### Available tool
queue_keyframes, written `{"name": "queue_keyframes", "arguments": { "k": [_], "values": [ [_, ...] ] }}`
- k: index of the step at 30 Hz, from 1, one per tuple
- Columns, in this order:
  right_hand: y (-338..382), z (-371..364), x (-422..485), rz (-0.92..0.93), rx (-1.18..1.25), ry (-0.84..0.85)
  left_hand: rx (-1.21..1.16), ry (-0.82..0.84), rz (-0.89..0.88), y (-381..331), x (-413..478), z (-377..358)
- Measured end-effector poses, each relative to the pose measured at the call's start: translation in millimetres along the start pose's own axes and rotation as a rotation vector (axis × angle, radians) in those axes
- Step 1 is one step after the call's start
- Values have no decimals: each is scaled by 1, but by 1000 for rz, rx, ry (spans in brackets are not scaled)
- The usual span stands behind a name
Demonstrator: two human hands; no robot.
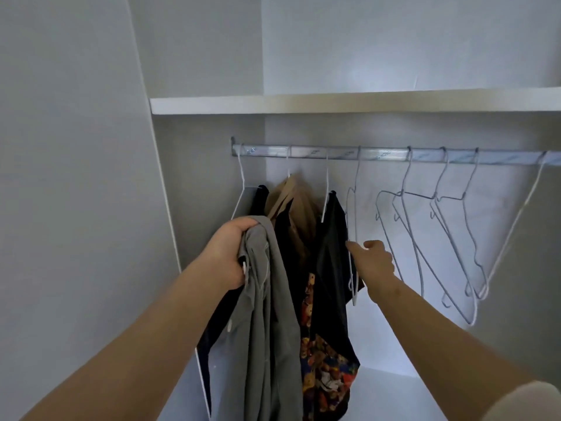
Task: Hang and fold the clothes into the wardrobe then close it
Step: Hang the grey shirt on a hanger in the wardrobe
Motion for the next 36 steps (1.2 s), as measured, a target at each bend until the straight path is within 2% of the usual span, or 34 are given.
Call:
{"name": "queue_keyframes", "arguments": {
  "k": [2,4,10,14,21,27,31,36],
  "values": [
    [-1,-12,12,-132,295,169,-34,-1,-19,-3,14,-2],
    [-3,-17,20,-206,570,227,-44,7,-22,-3,27,0],
    [9,-10,37,-76,728,178,-37,-29,-24,-8,39,0],
    [17,0,30,10,727,191,-24,-48,-24,-6,35,-1],
    [-1,2,-26,13,618,237,-85,-18,-55,11,4,10],
    [-29,7,-109,47,501,114,-165,11,-100,42,-44,31],
    [-55,17,-179,90,401,56,-124,41,-41,64,-71,41],
    [-62,37,-247,74,370,174,-8,52,38,86,-105,43]
  ]
}}
Point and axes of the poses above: each hand's wrist, its own x-axis towards the middle knuckle, its own z-axis out of the back of the hand, y = z × x, the point moved 4 cm from there along x, towards the middle knuckle, and after that the axes turned 6 degrees about z, right-handed, at the moved point
